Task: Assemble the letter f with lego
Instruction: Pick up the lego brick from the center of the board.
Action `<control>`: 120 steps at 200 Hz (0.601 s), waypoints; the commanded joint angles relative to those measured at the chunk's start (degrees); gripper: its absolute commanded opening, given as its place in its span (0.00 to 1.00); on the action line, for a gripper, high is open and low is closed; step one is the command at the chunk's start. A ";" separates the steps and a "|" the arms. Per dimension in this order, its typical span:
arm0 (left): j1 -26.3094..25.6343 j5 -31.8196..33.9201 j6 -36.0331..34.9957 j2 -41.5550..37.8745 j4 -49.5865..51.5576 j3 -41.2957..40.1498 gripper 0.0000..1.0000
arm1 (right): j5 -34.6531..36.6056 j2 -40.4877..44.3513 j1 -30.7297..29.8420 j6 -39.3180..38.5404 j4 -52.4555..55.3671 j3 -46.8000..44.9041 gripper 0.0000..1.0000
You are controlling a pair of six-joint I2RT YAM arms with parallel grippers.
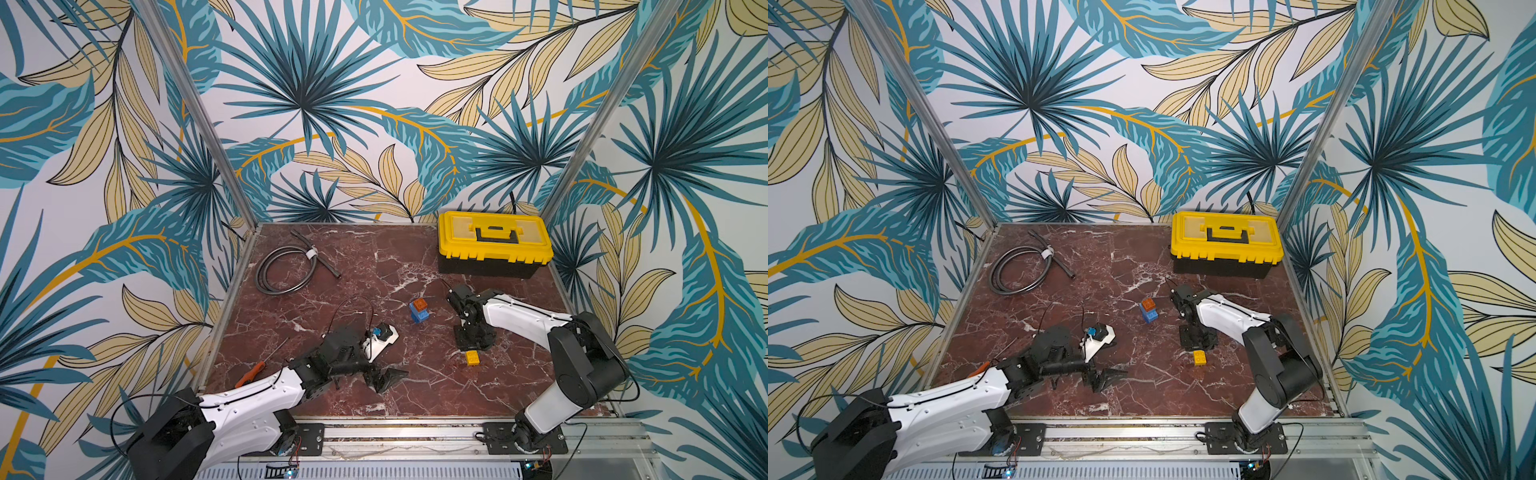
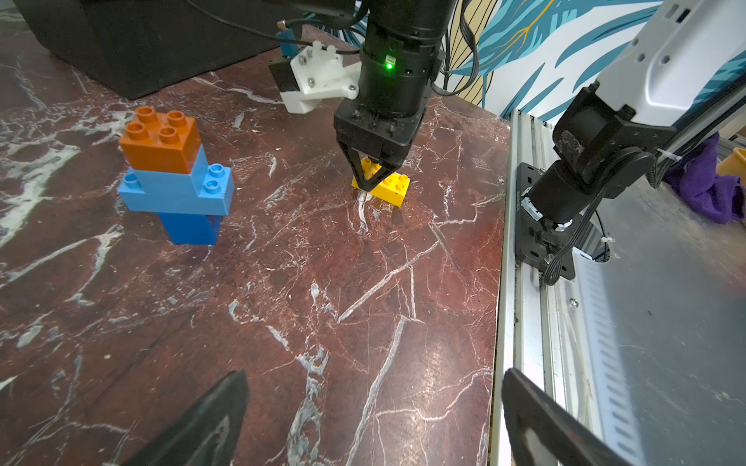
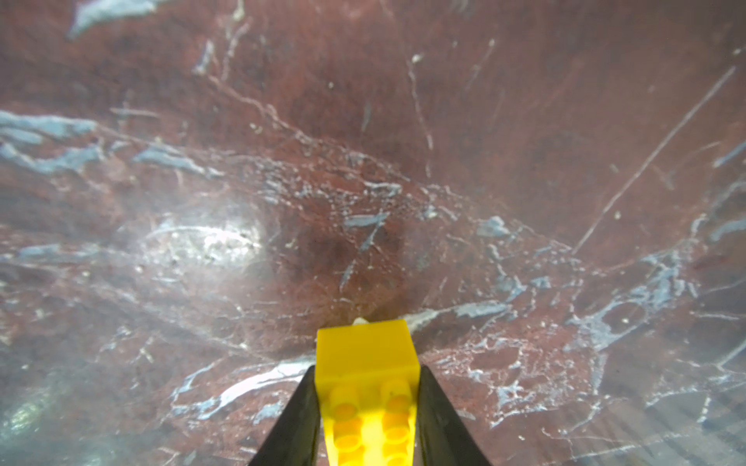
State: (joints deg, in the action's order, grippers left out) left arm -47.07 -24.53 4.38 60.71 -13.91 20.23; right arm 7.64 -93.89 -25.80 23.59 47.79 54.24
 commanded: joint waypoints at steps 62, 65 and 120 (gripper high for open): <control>-0.14 0.33 0.37 -0.85 -0.51 -0.98 0.99 | -1.31 -0.21 0.23 -1.49 0.00 1.58 0.31; -0.13 0.40 0.43 -0.85 -0.50 -0.96 0.99 | -1.40 -0.12 0.23 -1.59 0.16 1.77 0.30; -0.15 1.06 -0.22 -0.24 -0.59 -0.83 1.00 | -4.28 0.37 0.21 -5.20 3.97 7.54 0.27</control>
State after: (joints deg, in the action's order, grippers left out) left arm -47.07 -24.23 4.49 60.71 -13.91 20.23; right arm 5.45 -93.89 -25.74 20.95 48.64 58.87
